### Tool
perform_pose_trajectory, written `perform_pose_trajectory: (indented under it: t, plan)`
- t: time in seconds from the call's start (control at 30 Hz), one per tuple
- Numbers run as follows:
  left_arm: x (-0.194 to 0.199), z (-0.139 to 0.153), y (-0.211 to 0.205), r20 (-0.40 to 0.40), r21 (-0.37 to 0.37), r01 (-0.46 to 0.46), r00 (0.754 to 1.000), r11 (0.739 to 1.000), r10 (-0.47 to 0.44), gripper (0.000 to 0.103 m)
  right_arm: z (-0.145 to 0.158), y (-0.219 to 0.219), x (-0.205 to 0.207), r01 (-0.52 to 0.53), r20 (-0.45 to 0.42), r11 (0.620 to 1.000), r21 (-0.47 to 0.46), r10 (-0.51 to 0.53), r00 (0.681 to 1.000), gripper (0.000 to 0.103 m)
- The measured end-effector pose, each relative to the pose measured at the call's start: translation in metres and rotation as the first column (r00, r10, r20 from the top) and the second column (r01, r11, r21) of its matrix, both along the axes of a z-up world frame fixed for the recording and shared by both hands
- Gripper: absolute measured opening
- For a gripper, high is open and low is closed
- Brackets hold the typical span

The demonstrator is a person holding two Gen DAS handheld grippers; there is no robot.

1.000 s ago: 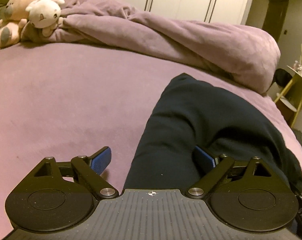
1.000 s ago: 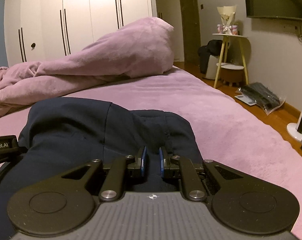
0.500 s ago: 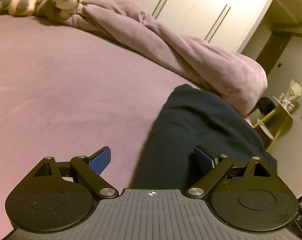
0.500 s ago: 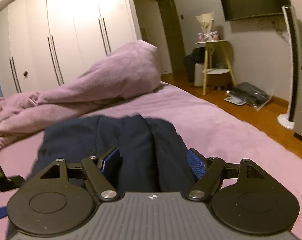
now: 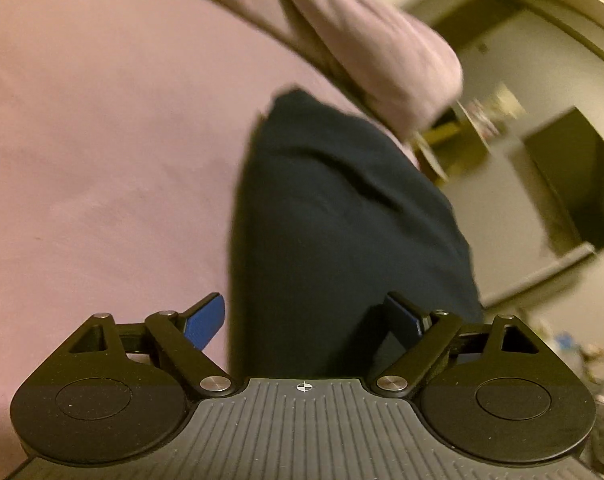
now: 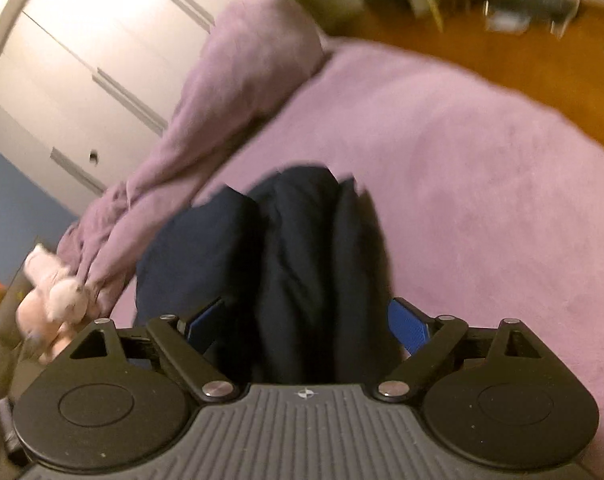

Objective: Fold large clothes

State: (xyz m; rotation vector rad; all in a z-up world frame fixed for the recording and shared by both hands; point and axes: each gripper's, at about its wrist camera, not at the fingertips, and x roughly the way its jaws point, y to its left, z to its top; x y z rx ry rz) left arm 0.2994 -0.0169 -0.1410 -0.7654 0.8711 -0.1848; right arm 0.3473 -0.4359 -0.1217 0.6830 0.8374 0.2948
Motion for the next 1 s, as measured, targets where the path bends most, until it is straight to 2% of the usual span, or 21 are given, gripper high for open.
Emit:
perform_pose_trajectory:
  t: [0.07, 0.13, 0.27, 0.43, 0.5, 0.53, 0.6, 0.7, 0.87, 1.0]
  plan:
    - [0.011, -0.009, 0.006, -0.035, -0.074, 0.033, 0.999, 0.997, -0.035, 0.090, -0.015, -0.013, 0.010, -0.051, -0.074, 0.994, 0.096, 0.058, 0.996, 0.089]
    - [0.020, -0.018, 0.006, -0.048, -0.125, 0.048, 0.997, 0.991, -0.055, 0.093, -0.032, -0.019, 0.014, -0.065, -0.119, 0.972, 0.224, 0.093, 0.989, 0.089]
    - [0.034, -0.025, -0.001, -0.052, -0.130, 0.067, 0.996, 0.989, -0.075, 0.097, -0.043, -0.017, 0.021, -0.072, -0.123, 0.951, 0.300, 0.113, 0.986, 0.089]
    - [0.050, -0.033, -0.007, -0.076, -0.143, 0.048, 0.995, 0.989, -0.060, 0.099, -0.044, -0.003, 0.037, -0.076, -0.128, 0.950, 0.302, 0.120, 0.984, 0.083]
    - [0.051, -0.034, -0.005, -0.083, -0.146, 0.034, 0.995, 0.989, -0.047, 0.097, -0.044, 0.000, 0.040, -0.079, -0.127, 0.953, 0.292, 0.121, 0.985, 0.075]
    - [0.051, -0.034, -0.006, -0.079, -0.140, 0.037, 0.996, 0.990, -0.048, 0.093, -0.045, 0.002, 0.041, -0.079, -0.127, 0.955, 0.286, 0.119, 0.985, 0.074]
    - [0.050, -0.027, -0.007, -0.060, -0.126, 0.048, 0.997, 0.991, -0.056, 0.084, -0.041, 0.000, 0.036, -0.083, -0.121, 0.955, 0.286, 0.122, 0.985, 0.060]
    - [0.045, -0.016, -0.009, -0.021, -0.106, 0.061, 0.998, 0.992, -0.063, 0.074, -0.033, 0.001, 0.029, -0.104, -0.097, 0.959, 0.264, 0.134, 0.986, 0.050]
    - [0.042, 0.006, -0.005, 0.034, -0.112, 0.071, 0.997, 0.991, -0.067, 0.067, -0.015, 0.013, 0.023, -0.132, -0.065, 0.964, 0.231, 0.150, 0.986, 0.047]
    - [0.030, 0.030, 0.018, 0.092, -0.051, 0.039, 0.995, 0.998, -0.034, 0.067, -0.007, 0.039, 0.029, -0.163, -0.060, 0.956, 0.245, 0.183, 0.981, 0.046]
